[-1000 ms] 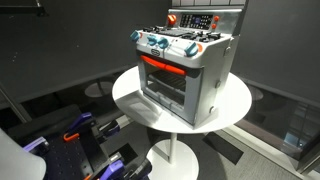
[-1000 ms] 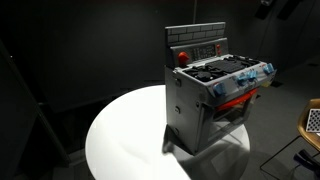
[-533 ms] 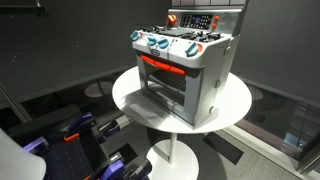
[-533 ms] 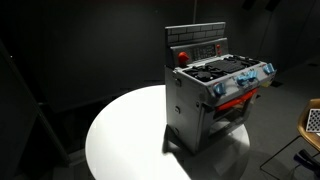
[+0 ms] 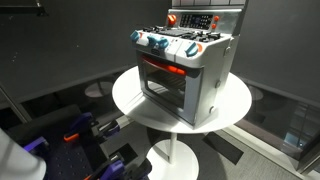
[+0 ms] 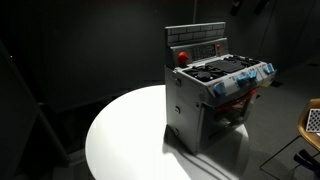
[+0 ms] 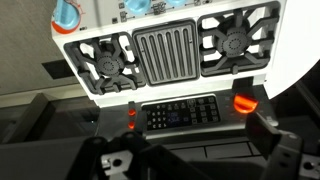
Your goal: Press the top orange button on the microwave oven controlling panel of the stove
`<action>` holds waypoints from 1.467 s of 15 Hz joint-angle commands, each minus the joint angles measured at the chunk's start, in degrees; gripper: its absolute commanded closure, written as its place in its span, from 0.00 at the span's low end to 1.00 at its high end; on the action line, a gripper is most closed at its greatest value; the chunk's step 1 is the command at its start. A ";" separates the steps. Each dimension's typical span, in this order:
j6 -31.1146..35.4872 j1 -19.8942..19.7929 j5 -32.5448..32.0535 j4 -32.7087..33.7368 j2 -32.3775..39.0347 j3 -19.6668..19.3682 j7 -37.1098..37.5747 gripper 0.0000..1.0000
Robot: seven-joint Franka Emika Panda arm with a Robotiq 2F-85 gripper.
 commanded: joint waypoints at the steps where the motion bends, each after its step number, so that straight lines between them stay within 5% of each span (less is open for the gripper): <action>1: 1.33 -0.77 -3.38 3.68 4.90 -1.39 3.15 0.00; 22: 5.33 -0.36 -8.65 10.16 20.70 -13.77 10.00 0.00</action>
